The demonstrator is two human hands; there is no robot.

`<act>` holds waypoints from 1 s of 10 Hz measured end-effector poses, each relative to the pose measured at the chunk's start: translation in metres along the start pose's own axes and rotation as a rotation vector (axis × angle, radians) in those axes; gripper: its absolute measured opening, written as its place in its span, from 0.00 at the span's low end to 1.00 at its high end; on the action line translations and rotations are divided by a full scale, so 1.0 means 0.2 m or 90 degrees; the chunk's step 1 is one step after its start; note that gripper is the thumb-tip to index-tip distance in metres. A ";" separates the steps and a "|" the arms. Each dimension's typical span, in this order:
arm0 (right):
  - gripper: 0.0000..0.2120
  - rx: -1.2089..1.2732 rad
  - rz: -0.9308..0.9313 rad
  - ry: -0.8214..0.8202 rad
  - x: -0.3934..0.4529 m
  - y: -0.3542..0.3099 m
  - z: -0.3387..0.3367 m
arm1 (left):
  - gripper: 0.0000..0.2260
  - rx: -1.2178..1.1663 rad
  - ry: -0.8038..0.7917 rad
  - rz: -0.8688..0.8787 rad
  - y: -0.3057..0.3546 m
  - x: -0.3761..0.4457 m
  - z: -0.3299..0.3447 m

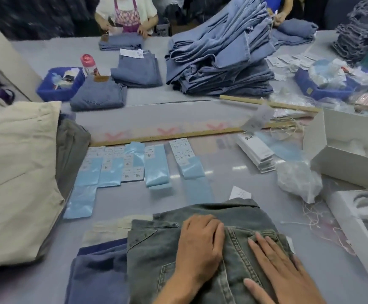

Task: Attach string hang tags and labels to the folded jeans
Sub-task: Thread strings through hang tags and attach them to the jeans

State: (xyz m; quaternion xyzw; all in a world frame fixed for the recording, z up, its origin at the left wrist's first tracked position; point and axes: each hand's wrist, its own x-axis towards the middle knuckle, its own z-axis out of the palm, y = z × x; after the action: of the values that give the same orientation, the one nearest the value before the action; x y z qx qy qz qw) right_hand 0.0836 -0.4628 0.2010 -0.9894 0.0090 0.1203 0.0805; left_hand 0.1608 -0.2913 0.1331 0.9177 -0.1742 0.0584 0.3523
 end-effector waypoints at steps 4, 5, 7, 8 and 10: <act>0.25 0.275 0.176 -0.129 0.50 -0.25 -0.01 | 0.11 0.172 0.061 -0.105 -0.32 -0.05 -0.13; 0.19 0.183 0.184 -0.175 0.67 -0.11 0.05 | 0.13 0.157 0.043 -0.095 -0.46 -0.06 -0.18; 0.15 -0.029 -0.160 -0.026 0.91 -0.30 -0.14 | 0.13 0.047 -0.239 -0.168 -0.51 0.11 -0.25; 0.22 -0.035 -0.238 0.004 1.21 -0.49 -0.10 | 0.12 -0.088 -0.121 -0.251 -0.70 0.23 -0.27; 0.23 0.074 -0.363 -0.040 1.57 -0.83 0.30 | 0.19 0.020 0.045 -0.348 -1.14 0.42 -0.27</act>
State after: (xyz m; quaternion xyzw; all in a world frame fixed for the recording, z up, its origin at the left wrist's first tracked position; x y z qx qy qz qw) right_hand 0.3800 -0.2884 0.0942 -0.9416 -0.2652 0.1223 0.1675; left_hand 0.3223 -0.1205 0.0494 0.9333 0.0932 -0.0041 0.3469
